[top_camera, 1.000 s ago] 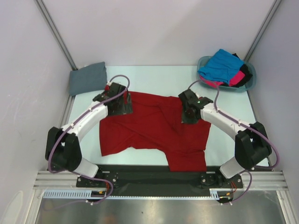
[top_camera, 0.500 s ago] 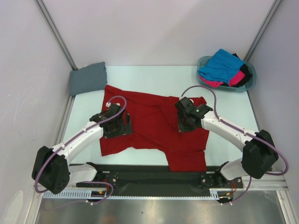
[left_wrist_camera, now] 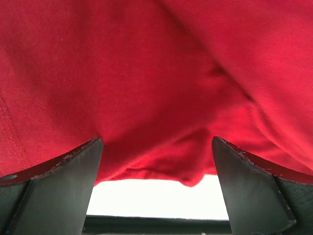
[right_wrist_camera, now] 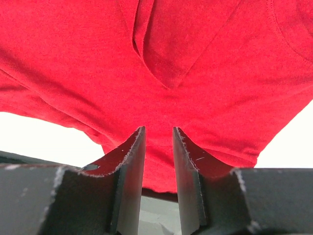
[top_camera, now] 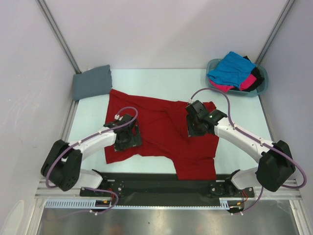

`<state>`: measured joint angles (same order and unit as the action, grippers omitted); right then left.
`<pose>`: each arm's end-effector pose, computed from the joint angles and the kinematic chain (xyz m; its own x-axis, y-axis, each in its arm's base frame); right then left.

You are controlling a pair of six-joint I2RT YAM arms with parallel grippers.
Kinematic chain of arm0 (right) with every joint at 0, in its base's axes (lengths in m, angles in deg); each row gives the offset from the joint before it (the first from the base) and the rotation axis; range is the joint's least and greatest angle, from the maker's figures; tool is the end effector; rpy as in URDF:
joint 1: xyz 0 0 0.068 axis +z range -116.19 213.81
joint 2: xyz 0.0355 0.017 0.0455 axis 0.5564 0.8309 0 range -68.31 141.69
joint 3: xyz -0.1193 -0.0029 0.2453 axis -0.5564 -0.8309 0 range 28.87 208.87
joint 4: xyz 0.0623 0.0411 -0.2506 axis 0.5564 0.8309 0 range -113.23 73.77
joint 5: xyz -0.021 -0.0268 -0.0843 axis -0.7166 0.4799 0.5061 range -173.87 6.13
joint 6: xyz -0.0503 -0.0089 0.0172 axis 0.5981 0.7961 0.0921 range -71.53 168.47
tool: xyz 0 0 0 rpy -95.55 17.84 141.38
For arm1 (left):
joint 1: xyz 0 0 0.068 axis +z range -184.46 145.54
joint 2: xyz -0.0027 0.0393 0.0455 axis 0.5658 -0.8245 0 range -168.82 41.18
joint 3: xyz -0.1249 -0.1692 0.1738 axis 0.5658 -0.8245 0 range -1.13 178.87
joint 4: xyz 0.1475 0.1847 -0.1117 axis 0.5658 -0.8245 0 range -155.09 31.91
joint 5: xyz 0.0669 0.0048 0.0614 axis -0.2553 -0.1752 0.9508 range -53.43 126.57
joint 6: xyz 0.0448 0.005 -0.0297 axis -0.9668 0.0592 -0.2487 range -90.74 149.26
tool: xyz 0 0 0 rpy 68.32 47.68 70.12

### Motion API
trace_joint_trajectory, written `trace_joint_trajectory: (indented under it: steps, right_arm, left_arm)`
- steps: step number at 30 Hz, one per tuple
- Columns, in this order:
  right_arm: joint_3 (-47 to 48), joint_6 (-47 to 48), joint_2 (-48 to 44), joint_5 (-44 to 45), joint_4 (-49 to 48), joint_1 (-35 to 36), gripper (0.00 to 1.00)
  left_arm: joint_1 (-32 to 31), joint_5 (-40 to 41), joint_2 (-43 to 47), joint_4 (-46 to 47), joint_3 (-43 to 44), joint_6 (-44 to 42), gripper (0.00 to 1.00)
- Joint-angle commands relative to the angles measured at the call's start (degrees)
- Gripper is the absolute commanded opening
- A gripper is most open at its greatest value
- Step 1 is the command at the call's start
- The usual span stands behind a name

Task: Fold and stack the t-shirts
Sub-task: Flatten the tshirt out

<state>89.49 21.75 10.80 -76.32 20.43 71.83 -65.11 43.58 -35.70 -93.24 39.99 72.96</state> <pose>0.2177 0.1642 0.2553 -0.8749 -0.1183 -0.4697 -0.1891 0.9762 0.1063 0.1997 -0.1133 0.1727 -0.9136 -0.2557 -0.3161 -0.2208 0.9649 -0.1425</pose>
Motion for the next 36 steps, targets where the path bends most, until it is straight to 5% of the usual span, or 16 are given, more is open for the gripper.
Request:
trace_joint_trajectory:
  steps: [1, 9, 22, 29, 36]
  right_arm:
    - [-0.8, 1.8, -1.9, -1.3, -1.8, -0.9, 0.34]
    - [-1.7, 3.6, -1.9, -2.9, -2.3, -2.5, 0.34]
    - [-3.1, 4.3, -1.6, -4.3, -3.1, -3.6, 0.34]
    - [-3.2, 3.7, -1.9, -4.8, -3.0, -3.7, 0.35]
    - [-3.3, 3.3, -2.2, -4.2, -4.2, -3.7, 0.36]
  left_arm:
    - [-1.5, 4.7, -3.9, 1.1, -0.6, 3.5, 1.0]
    - [-6.3, 10.6, -11.9, -6.7, 2.1, 5.3, 1.0]
    - [-11.5, 11.0, -3.1, -20.7, -0.7, 10.4, 1.0]
    - [-16.5, 16.0, -1.2, -34.7, 3.7, 14.7, 1.0]
    - [-18.0, 20.1, 2.7, -38.1, 7.9, 15.3, 1.0]
